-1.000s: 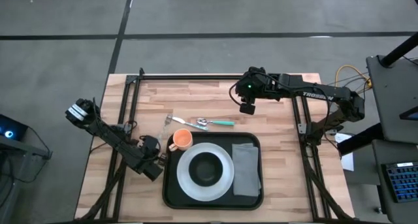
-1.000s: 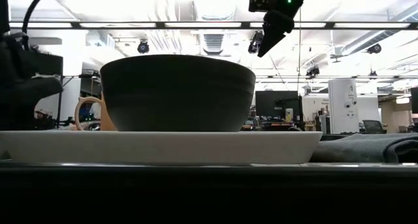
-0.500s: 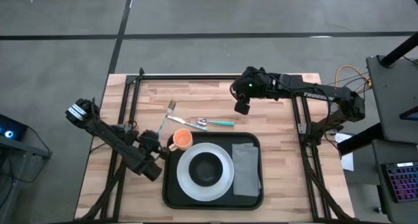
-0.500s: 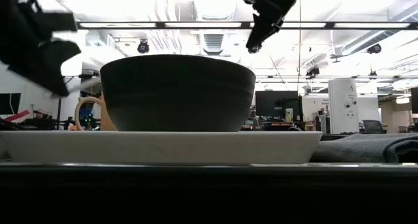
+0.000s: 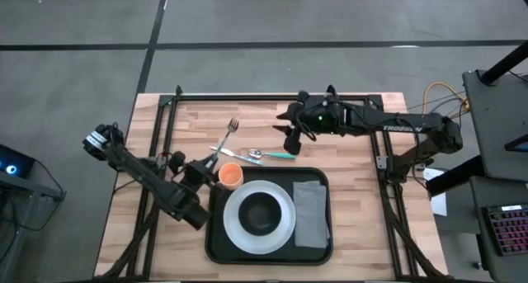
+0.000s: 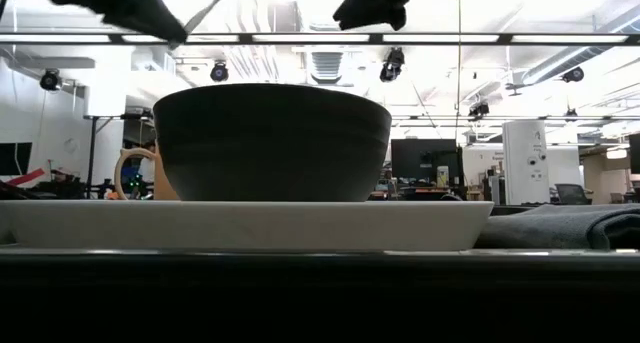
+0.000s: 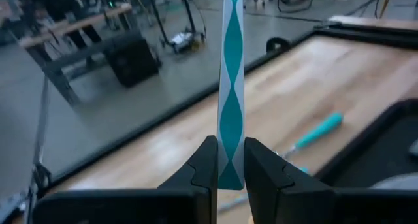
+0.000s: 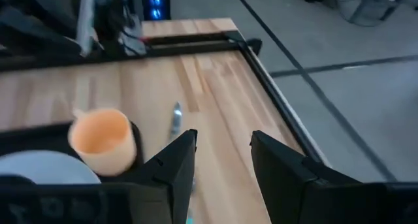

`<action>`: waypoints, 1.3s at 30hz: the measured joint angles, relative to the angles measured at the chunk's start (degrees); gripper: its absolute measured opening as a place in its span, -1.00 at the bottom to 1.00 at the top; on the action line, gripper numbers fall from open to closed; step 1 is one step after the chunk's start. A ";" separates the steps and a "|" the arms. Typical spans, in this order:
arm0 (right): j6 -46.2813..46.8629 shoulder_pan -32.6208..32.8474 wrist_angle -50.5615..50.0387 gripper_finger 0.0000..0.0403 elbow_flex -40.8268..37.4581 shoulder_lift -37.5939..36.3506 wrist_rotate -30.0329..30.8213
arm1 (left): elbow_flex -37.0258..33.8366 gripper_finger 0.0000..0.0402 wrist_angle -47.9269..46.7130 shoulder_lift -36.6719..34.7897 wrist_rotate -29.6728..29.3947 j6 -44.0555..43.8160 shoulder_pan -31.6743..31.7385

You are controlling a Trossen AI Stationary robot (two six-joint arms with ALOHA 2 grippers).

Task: Set up tray
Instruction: Put the blue fork on the gray napkin on the black tray

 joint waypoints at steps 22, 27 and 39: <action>-0.91 8.90 62.96 -0.31 -22.67 5.60 3.91 | -1.21 -0.85 21.79 -0.01 -17.09 18.01 6.15; -2.85 9.67 64.35 -0.29 -19.19 10.66 1.29 | -1.24 -0.85 26.08 1.09 -17.04 22.45 6.53; -3.39 9.84 62.97 -0.15 -10.64 14.88 0.44 | -1.17 -0.85 29.26 6.93 -17.33 22.54 6.87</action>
